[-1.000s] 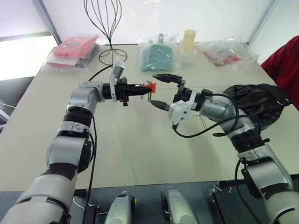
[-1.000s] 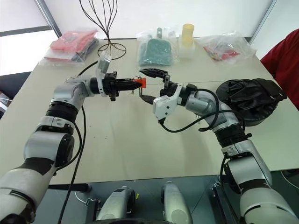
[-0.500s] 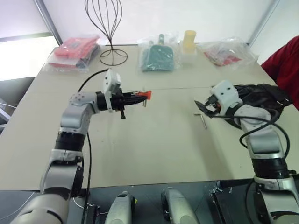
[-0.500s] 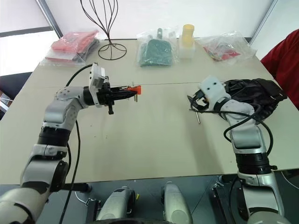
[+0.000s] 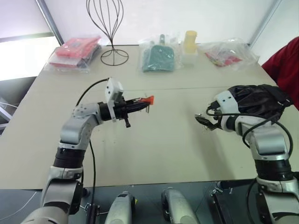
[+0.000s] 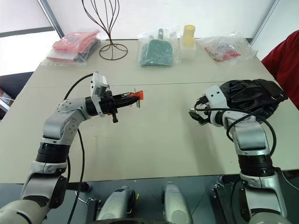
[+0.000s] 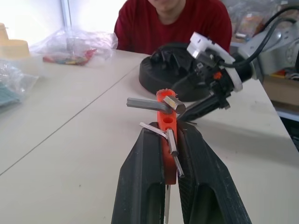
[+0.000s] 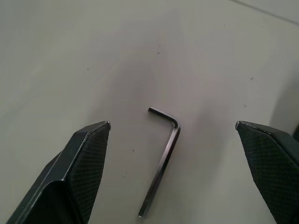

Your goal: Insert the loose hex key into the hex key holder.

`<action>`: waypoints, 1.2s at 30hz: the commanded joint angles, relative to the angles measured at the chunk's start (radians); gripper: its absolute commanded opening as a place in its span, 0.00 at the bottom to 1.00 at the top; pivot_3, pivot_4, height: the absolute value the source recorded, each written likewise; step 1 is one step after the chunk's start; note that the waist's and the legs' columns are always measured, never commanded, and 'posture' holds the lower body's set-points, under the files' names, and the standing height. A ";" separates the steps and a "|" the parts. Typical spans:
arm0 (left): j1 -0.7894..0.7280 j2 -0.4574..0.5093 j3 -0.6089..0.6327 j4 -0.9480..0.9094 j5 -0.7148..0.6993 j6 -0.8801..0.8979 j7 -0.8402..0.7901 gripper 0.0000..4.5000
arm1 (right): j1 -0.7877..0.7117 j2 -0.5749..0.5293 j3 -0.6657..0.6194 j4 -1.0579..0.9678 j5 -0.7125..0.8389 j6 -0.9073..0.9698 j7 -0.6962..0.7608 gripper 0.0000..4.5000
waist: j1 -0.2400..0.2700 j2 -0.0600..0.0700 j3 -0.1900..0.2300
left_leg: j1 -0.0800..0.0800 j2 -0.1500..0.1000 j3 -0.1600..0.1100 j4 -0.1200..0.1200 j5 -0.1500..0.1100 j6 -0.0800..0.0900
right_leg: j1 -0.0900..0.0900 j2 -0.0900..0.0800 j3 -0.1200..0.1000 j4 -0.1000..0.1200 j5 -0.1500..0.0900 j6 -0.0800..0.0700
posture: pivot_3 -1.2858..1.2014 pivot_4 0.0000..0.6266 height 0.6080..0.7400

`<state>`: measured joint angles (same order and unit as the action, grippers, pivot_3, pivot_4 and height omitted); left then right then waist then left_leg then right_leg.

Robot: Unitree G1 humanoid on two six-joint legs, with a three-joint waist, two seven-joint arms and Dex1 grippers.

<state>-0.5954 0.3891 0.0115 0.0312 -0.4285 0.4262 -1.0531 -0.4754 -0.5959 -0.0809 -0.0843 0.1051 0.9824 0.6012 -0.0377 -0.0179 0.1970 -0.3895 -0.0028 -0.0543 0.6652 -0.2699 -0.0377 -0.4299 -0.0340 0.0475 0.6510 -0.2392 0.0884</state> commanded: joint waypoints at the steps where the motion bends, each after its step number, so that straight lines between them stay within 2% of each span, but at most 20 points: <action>1: 0.010 -0.001 -0.006 -0.040 -0.017 -0.012 0.014 0.00 | -0.026 0.014 0.002 0.032 0.007 -0.024 -0.032 0.99 | 0.000 0.000 0.000 | 0.000 0.000 0.000 0.000 0.000 0.000 | 0.000 0.000 0.000 0.000 0.000 0.000 | 0.52 0.24 1.00; 4: 0.013 0.001 -0.004 -0.043 -0.019 -0.012 0.025 0.00 | -0.044 0.041 0.006 0.086 0.008 -0.027 -0.060 0.99 | -0.004 0.000 0.000 | 0.000 0.000 0.000 0.000 0.000 0.000 | 0.000 0.000 0.000 0.000 0.000 0.000 | 0.52 0.24 1.00; 7: 0.010 0.005 -0.003 -0.040 -0.019 -0.013 0.031 0.00 | -0.057 0.055 0.017 0.125 0.005 -0.042 -0.074 0.80 | -0.005 0.000 0.000 | 0.000 0.000 0.000 0.000 0.000 0.000 | 0.000 0.000 0.000 0.000 0.000 0.000 | 0.52 0.24 1.00; 8: 0.010 0.005 -0.003 -0.039 -0.019 -0.014 0.032 0.00 | -0.061 0.063 0.019 0.138 0.006 -0.047 -0.079 0.71 | -0.004 0.000 0.000 | 0.000 0.000 0.000 0.000 0.000 0.000 | 0.000 0.000 0.000 0.000 0.000 0.000 | 0.52 0.24 1.00; 13: 0.008 0.007 -0.007 -0.031 -0.011 -0.022 0.039 0.00 | -0.071 0.086 0.040 0.182 0.012 -0.050 -0.088 0.08 | -0.004 0.000 0.000 | 0.001 0.000 0.000 0.000 0.000 0.000 | 0.001 0.000 0.000 0.000 0.000 0.000 | 0.52 0.24 1.00; 14: 0.008 0.007 -0.007 -0.031 -0.011 -0.022 0.040 0.00 | -0.069 0.088 0.042 0.184 0.014 -0.045 -0.089 0.01 | -0.004 -0.001 -0.001 | 0.001 0.000 0.000 0.000 0.000 0.000 | 0.001 0.000 0.000 0.000 0.000 0.000 | 0.52 0.24 1.00; 21: -0.004 0.029 -0.002 -0.014 -0.006 -0.028 0.033 0.00 | -0.072 0.098 -0.008 0.150 0.050 -0.035 -0.122 0.01 | -0.004 -0.002 -0.001 | 0.002 0.000 0.000 0.000 0.000 0.000 | 0.002 0.000 0.000 0.000 0.000 0.000 | 0.52 0.24 1.00; 25: -0.074 0.056 -0.010 0.067 -0.021 -0.019 -0.036 0.00 | -0.161 0.168 -0.100 0.050 0.174 -0.192 -0.078 0.01 | -0.007 0.000 0.000 | 0.002 0.000 0.000 0.000 0.000 0.000 | 0.002 0.001 0.000 0.000 0.000 0.000 | 0.52 0.24 1.00; 30: -0.242 0.054 -0.035 0.297 -0.042 0.032 -0.187 0.00 | -0.327 0.320 -0.228 -0.006 0.386 -0.241 -0.110 0.01 | -0.006 0.001 0.000 | 0.000 0.001 -0.001 0.000 0.000 0.000 | 0.000 0.002 -0.001 0.000 0.000 0.000 | 0.52 0.24 1.00; 33: -0.359 0.006 -0.040 0.488 0.004 -0.059 -0.212 0.00 | -0.379 0.411 -0.261 0.003 0.464 -0.264 -0.164 0.01 | 0.002 0.000 -0.001 | 0.000 0.001 -0.004 0.000 0.000 0.000 | 0.001 0.002 -0.003 -0.001 0.000 0.000 | 0.52 0.24 1.00; 36: -0.437 -0.033 -0.037 0.624 0.032 -0.129 -0.236 0.00 | -0.385 0.458 -0.252 -0.002 0.494 -0.294 -0.194 0.01 | 0.005 0.000 0.000 | -0.002 0.000 -0.003 0.000 0.000 0.000 | 0.000 0.001 -0.003 -0.002 0.000 0.000 | 0.52 0.24 1.00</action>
<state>-0.9892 0.3628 -0.0266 0.6214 -0.4079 0.3453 -1.2704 -0.8478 -0.1402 -0.3224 -0.0586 0.5679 0.7194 0.4225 -0.0327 -0.0181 0.1965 -0.3922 -0.0033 -0.0572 0.6648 -0.2699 -0.0377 -0.4301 -0.0341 0.0449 0.6488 -0.2390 0.0883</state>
